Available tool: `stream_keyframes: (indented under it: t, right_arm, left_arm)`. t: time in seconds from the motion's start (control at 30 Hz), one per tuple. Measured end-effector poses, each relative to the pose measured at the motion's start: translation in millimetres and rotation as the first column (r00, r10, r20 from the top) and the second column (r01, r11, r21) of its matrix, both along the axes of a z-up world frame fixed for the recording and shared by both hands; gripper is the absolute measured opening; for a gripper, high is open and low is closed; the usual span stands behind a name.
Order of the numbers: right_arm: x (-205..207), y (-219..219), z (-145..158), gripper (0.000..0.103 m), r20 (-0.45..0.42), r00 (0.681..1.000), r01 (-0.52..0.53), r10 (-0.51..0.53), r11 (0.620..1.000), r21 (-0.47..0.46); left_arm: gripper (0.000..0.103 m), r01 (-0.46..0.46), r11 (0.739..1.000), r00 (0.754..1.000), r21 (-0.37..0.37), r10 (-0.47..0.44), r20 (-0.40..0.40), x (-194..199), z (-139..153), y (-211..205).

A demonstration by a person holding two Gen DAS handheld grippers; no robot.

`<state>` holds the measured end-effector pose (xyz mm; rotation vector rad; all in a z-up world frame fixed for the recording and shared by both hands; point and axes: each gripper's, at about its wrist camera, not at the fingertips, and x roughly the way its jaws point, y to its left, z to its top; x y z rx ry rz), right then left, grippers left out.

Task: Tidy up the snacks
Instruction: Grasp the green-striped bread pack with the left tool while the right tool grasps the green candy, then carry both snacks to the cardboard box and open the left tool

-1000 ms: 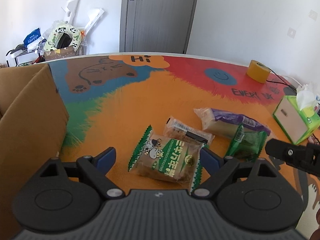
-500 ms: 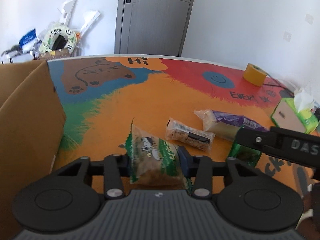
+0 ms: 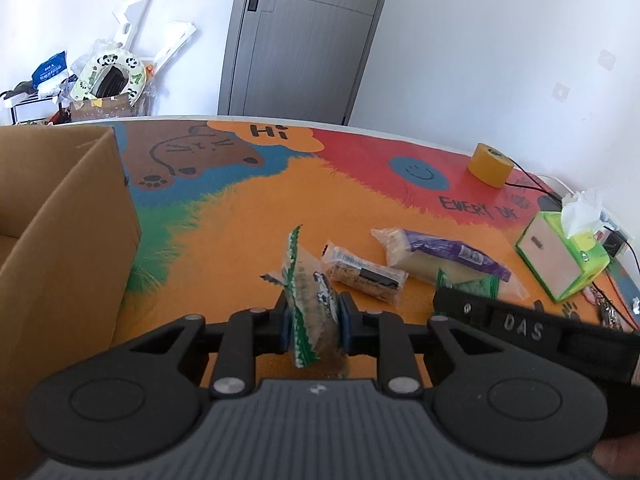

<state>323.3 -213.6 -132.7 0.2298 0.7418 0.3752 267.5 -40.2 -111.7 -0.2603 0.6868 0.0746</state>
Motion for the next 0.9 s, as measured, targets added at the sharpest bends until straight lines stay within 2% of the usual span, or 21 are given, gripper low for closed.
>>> stream_keyframes:
  t: [0.2, 0.37, 0.57, 0.9]
  right_arm:
    - [-15, -11, 5, 0.038, 0.002, 1.0, 0.019, -0.019, 1.0, 0.021]
    - [-30, -11, 17, 0.038, 0.061, 0.998, -0.006, 0.004, 1.0, 0.025]
    - [-39, -14, 29, 0.038, 0.088, 0.996, -0.005, 0.002, 0.999, 0.039]
    - [-49, 0, 52, 0.038, 0.134, 0.991, -0.037, 0.027, 0.997, 0.071]
  left_arm:
    - [0.019, 0.007, 1.0, 1.0, -0.01, -0.007, 0.018, -10, 9, -2]
    - [0.019, 0.015, 1.0, 0.998, -0.009, -0.014, 0.059, -20, 21, -4]
    - [0.019, 0.023, 1.0, 0.995, -0.01, -0.022, 0.1, -34, 37, -6]
    - [0.019, -0.016, 1.0, 0.985, 0.011, 0.014, 0.175, -55, 68, 10]
